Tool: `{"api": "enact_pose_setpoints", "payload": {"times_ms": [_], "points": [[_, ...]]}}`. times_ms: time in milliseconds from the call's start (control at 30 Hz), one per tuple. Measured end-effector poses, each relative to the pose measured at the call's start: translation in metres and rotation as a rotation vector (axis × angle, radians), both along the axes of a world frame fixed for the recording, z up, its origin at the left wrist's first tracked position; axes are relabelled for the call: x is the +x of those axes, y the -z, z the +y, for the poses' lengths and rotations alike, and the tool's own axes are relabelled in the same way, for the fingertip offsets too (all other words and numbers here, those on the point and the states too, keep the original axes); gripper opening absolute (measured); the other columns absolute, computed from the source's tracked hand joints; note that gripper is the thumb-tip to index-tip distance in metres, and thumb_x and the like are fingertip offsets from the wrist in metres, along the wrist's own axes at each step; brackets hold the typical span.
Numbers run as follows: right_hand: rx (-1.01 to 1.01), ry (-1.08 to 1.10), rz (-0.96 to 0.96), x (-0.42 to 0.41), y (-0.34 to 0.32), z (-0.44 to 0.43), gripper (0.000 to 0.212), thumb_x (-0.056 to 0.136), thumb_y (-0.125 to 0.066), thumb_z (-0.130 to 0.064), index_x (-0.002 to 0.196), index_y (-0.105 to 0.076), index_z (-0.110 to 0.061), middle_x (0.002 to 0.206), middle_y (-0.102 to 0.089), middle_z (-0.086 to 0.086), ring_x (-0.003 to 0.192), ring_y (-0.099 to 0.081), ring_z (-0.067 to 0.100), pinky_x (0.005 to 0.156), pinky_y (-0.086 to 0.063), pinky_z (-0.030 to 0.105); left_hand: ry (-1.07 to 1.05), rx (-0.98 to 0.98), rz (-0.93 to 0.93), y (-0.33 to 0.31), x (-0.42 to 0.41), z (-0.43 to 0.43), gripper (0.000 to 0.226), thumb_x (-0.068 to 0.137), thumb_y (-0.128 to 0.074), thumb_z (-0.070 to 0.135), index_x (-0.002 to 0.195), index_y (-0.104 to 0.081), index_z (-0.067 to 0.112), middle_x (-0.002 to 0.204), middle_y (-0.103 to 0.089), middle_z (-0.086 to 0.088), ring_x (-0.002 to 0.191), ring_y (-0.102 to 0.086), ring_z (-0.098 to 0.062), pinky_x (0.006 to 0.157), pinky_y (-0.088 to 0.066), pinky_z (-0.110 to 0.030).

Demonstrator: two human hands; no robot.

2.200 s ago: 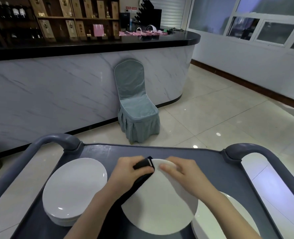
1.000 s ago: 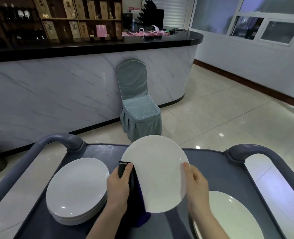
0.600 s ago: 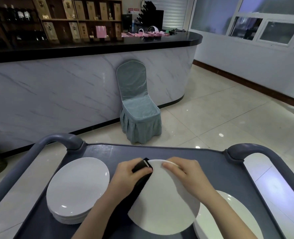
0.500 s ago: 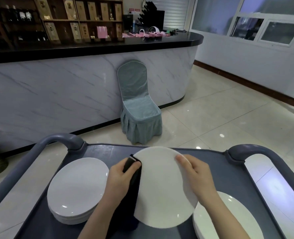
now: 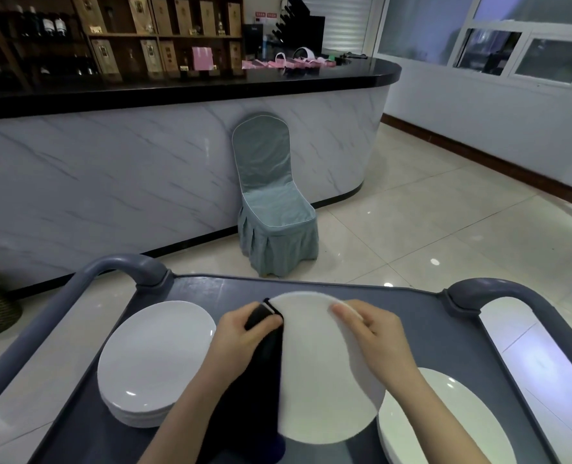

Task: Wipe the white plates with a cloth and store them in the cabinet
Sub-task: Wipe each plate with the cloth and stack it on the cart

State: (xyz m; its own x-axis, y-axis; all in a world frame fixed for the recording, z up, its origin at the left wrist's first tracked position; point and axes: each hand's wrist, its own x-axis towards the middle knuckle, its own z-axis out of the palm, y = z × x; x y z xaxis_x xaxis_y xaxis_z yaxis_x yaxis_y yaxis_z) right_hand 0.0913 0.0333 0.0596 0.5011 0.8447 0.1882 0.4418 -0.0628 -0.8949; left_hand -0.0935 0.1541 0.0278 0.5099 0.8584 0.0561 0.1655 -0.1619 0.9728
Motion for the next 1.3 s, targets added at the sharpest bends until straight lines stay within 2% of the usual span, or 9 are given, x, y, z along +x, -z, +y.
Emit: {"api": "enact_pose_setpoints", "payload": {"times_ms": [167,300,467,600,800,967,1067,1200,1300], "points": [[-0.005,0.228,0.229,-0.007,0.008,-0.001,0.029,0.098,-0.057,-0.032,0.074,-0.070,-0.027,0.070,-0.067,-0.013,0.063,-0.055,0.001,0.061,-0.045,0.017,-0.247,-0.243,-0.054,0.015,-0.003,-0.011,0.018,0.091,-0.066,0.027,0.076,-0.069,0.017,0.078,-0.072,-0.008,0.064,-0.060,-0.010,0.064,-0.051,-0.027],[-0.034,0.022,0.088,-0.003,0.004,-0.006,0.026,0.098,-0.059,-0.031,0.076,-0.070,-0.024,0.077,-0.070,-0.010,0.069,-0.058,-0.001,0.065,-0.044,0.012,-0.016,-0.033,-0.009,0.002,-0.007,0.002,0.016,0.086,-0.072,0.018,0.071,-0.069,0.022,0.066,-0.068,0.006,0.059,-0.056,-0.001,0.058,-0.046,-0.013],[-0.127,-0.223,-0.123,-0.012,-0.003,0.001,0.030,0.095,-0.059,-0.038,0.068,-0.067,-0.026,0.066,-0.062,-0.008,0.061,-0.050,-0.002,0.060,-0.037,0.014,0.325,0.168,0.179,-0.013,0.003,0.006,0.017,0.080,-0.075,0.028,0.066,-0.065,0.028,0.063,-0.062,0.013,0.061,-0.051,0.003,0.060,-0.040,-0.015],[0.049,0.037,0.052,-0.003,-0.012,-0.001,0.032,0.096,-0.063,-0.027,0.064,-0.067,-0.030,0.064,-0.063,-0.017,0.060,-0.051,-0.004,0.059,-0.039,0.009,-0.110,-0.075,-0.041,-0.006,0.003,-0.001,0.016,0.088,-0.071,0.019,0.075,-0.074,0.029,0.072,-0.073,0.015,0.065,-0.061,0.004,0.060,-0.046,-0.010],[0.186,0.588,0.690,-0.047,0.019,0.009,0.030,0.100,-0.051,-0.039,0.081,-0.069,-0.024,0.075,-0.070,-0.012,0.072,-0.065,0.010,0.061,-0.048,0.024,-0.589,-0.601,-0.332,0.008,0.027,-0.034,0.015,0.090,-0.068,0.032,0.084,-0.069,0.018,0.071,-0.073,0.008,0.075,-0.066,-0.014,0.063,-0.049,-0.028],[0.061,0.257,0.496,-0.013,0.013,-0.001,0.009,0.096,-0.060,-0.032,0.094,-0.067,-0.026,0.084,-0.073,-0.012,0.072,-0.068,0.003,0.058,-0.051,0.017,-0.516,-0.384,-0.198,0.005,0.009,-0.015,0.022,0.091,-0.067,0.029,0.076,-0.069,0.014,0.067,-0.071,0.004,0.064,-0.061,-0.011,0.058,-0.048,-0.024],[-0.045,-0.002,0.153,0.016,-0.005,0.002,0.005,0.092,-0.067,-0.032,0.088,-0.070,-0.031,0.084,-0.073,-0.015,0.074,-0.065,0.001,0.064,-0.046,0.009,-0.245,-0.069,-0.033,-0.004,0.001,-0.003,0.020,0.087,-0.072,0.021,0.068,-0.068,0.017,0.063,-0.069,0.008,0.058,-0.056,-0.001,0.057,-0.045,-0.014],[-0.226,-0.339,-0.248,0.007,-0.006,0.013,0.035,0.093,-0.061,-0.049,0.067,-0.058,-0.025,0.061,-0.054,-0.014,0.058,-0.046,0.001,0.056,-0.035,0.017,0.142,0.132,0.106,-0.012,0.010,-0.001,0.018,0.080,-0.078,0.017,0.066,-0.067,0.018,0.060,-0.060,0.011,0.058,-0.050,0.001,0.058,-0.042,-0.017],[-0.139,-0.254,-0.220,0.007,-0.004,0.009,0.049,0.093,-0.058,-0.049,0.066,-0.053,-0.009,0.058,-0.044,-0.002,0.056,-0.037,0.005,0.054,-0.029,0.021,0.135,0.119,0.070,-0.013,0.012,-0.005,0.020,0.082,-0.075,0.020,0.065,-0.067,0.027,0.061,-0.063,0.013,0.058,-0.052,0.003,0.058,-0.042,-0.012]]}}
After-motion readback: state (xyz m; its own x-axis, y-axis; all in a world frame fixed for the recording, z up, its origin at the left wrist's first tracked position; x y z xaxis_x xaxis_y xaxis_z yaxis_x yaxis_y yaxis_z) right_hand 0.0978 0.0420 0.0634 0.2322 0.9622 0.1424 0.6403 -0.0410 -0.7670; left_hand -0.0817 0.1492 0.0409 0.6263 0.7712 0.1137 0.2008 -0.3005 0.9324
